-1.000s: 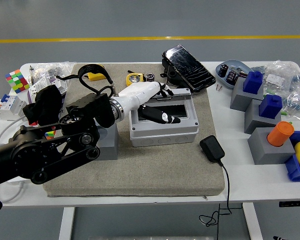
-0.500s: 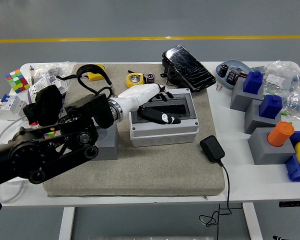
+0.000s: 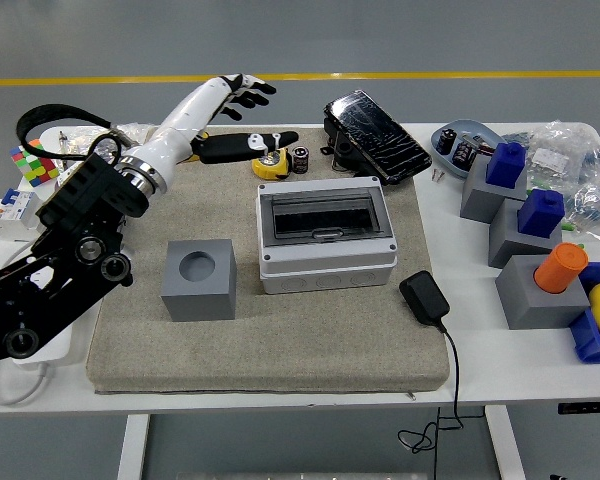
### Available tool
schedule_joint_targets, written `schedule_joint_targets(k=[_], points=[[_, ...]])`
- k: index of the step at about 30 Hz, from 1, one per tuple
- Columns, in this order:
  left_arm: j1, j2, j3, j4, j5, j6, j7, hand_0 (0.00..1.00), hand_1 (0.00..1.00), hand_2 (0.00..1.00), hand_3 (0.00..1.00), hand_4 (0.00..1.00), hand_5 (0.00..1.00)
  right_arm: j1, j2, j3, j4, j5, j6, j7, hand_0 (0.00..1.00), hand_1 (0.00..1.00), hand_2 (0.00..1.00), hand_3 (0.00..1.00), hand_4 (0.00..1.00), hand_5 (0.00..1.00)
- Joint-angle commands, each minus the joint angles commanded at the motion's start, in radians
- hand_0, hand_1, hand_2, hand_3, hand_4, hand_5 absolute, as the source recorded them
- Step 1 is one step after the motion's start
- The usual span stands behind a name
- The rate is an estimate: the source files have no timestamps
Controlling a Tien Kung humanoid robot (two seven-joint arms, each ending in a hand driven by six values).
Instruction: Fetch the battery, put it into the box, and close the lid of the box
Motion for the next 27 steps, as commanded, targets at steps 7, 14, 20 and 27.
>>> schedule_joint_targets(k=[7,14,20,27], points=[[0.186,-0.003,-0.245,0.001,-0.193,0.097,-0.141,0.595,0.696,0.677,0.707,0.998,0.573,-0.001,0.000,0.003,-0.017,0.011,0.000,-0.001,0.671,0.672,0.687,0.534,0.910,0.471],[0.307,-0.016,-0.410,-0.010,-0.218,0.104,-0.167,0.596,0.695,0.676,0.705,0.998,0.559,0.000,0.004,0.016,-0.013,0.006,-0.001,0.000,0.669,0.672,0.687,0.533,0.909,0.472],[0.362,0.006,-0.438,-0.026,-0.311,0.074,-0.177,0.575,0.689,0.673,0.704,0.998,0.557,0.002,0.005,0.021,-0.013,0.004,-0.001,-0.001,0.670,0.672,0.686,0.533,0.910,0.471],[0.366,-0.011,-0.492,-0.033,-0.294,0.076,-0.181,0.571,0.685,0.671,0.703,0.998,0.555,0.025,0.006,0.002,-0.016,0.013,0.002,-0.004,0.670,0.672,0.686,0.533,0.910,0.471]])
